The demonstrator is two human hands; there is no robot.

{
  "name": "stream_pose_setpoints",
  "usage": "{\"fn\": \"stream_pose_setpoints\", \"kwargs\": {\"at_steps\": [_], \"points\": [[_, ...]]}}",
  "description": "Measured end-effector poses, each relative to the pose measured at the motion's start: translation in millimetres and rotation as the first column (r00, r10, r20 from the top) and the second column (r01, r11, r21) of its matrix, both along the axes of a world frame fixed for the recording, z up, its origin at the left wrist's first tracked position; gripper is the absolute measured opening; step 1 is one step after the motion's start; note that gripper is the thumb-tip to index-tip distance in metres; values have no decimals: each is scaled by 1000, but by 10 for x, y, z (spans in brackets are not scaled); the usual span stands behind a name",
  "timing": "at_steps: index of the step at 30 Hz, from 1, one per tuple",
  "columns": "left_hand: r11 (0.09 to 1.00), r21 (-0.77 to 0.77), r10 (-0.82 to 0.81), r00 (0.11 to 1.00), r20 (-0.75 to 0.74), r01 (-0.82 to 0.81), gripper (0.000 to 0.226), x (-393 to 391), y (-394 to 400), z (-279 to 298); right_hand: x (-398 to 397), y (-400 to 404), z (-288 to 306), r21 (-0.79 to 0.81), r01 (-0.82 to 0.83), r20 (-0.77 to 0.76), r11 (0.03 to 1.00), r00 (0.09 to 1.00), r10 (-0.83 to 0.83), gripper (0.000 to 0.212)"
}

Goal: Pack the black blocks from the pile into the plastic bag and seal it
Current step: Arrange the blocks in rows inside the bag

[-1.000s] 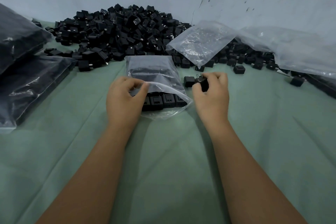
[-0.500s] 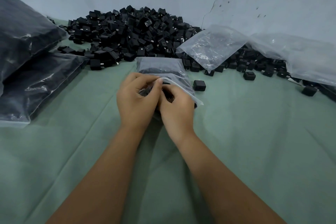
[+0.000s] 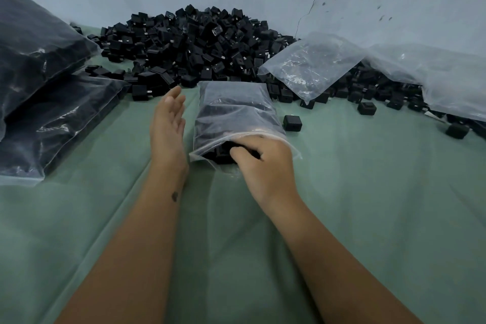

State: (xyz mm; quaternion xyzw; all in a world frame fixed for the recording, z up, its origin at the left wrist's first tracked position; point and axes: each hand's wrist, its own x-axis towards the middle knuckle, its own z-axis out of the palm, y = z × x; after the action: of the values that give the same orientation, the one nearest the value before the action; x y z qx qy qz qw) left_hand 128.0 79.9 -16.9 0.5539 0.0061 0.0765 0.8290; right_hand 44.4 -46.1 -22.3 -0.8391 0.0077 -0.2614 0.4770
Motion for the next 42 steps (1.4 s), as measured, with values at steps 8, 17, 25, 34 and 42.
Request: {"fn": "stream_pose_setpoints", "kwargs": {"at_steps": [8, 17, 25, 34, 42], "points": [[969, 147, -195, 980, -41, 198, 30, 26, -96, -93, 34, -10, -36, -440, 67, 3, 896, 997, -73, 19], [956, 151, -244, 968, -64, 252, 37, 5, -107, -138, 78, 6, -94, -514, 71, -59, 855, 991, -117, 16], [943, 240, -216, 972, -90, 231, 62, -16, -119, -127, 135, -10, -96, -541, 36, -129, 840, 984, -125, 24], [961, 208, -162, 981, -109, 181, 54, -19, -150, -122, 209, 31, -41, -530, -90, -238, 843, 970, -45, 25], [958, 215, -176, 982, -73, 188, 40, 3, -153, -128, 326, 16, 6, -575, -205, -258, 792, 964, 62, 43]]}}
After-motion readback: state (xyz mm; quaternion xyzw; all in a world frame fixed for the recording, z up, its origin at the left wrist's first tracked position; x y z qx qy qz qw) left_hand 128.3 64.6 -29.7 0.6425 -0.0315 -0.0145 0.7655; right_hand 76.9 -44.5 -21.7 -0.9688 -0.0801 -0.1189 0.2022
